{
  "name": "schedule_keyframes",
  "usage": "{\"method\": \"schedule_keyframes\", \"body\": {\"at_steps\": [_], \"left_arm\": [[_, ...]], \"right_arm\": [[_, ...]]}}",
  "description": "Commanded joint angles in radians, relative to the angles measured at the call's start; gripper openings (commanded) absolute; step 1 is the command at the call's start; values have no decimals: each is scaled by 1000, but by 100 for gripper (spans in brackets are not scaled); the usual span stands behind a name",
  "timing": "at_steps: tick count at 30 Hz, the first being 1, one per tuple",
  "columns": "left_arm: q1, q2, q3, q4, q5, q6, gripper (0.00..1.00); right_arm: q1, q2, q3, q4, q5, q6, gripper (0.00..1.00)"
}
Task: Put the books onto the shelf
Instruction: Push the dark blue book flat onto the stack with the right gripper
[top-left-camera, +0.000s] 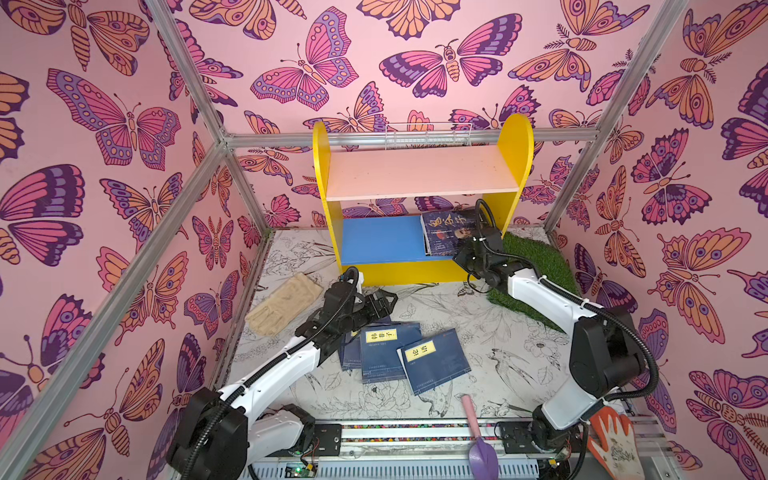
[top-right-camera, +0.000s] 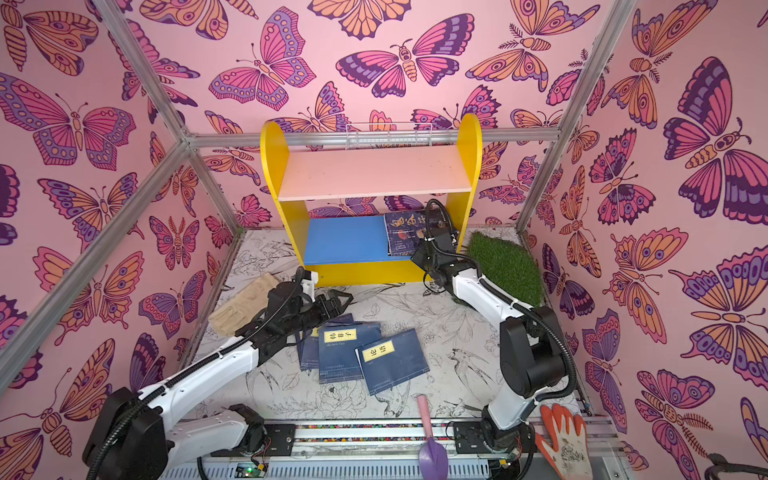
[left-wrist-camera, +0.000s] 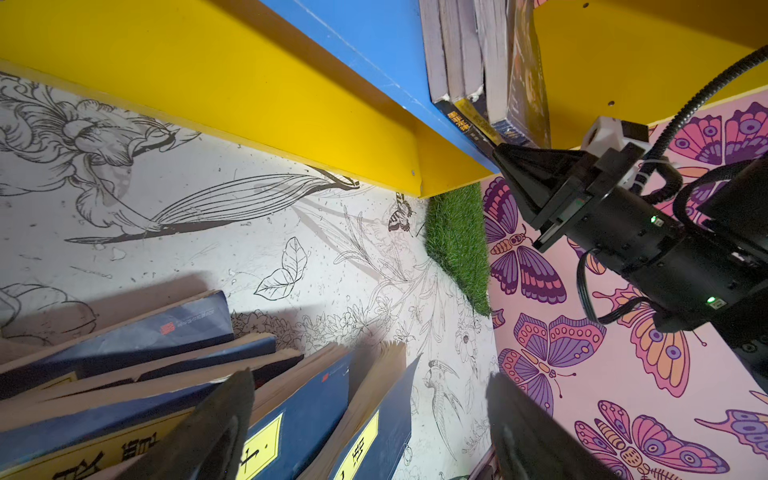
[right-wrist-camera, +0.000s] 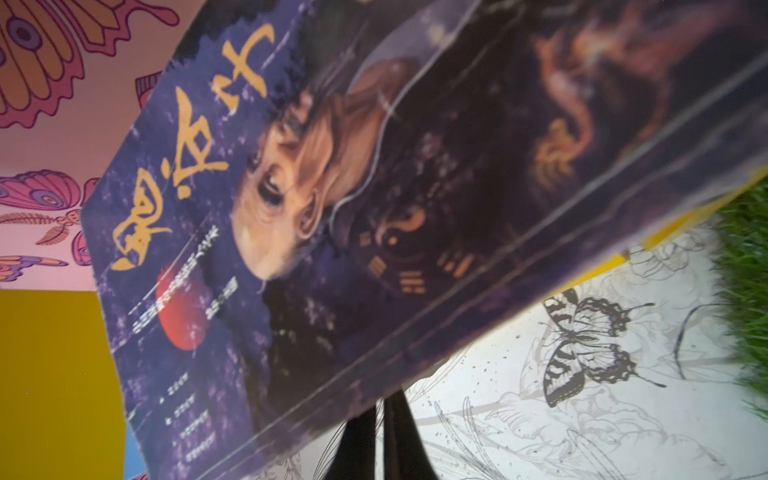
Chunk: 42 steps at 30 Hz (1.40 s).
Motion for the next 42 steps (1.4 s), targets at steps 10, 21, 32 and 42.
{"method": "schedule_keyframes", "body": {"at_steps": [10, 21, 32, 42], "left_arm": [[-2, 27, 42, -8, 0, 21, 89], [-3, 21, 29, -7, -5, 18, 89], [-3, 20, 23, -7, -4, 15, 89], [-5, 21, 19, -7, 3, 15, 89]], "right_arm": [[50, 15, 5, 75, -101, 86, 5], [86, 43, 14, 113, -136, 145, 4], [79, 61, 59, 128, -136, 150, 4], [44, 77, 109, 135, -159, 167, 4]]}}
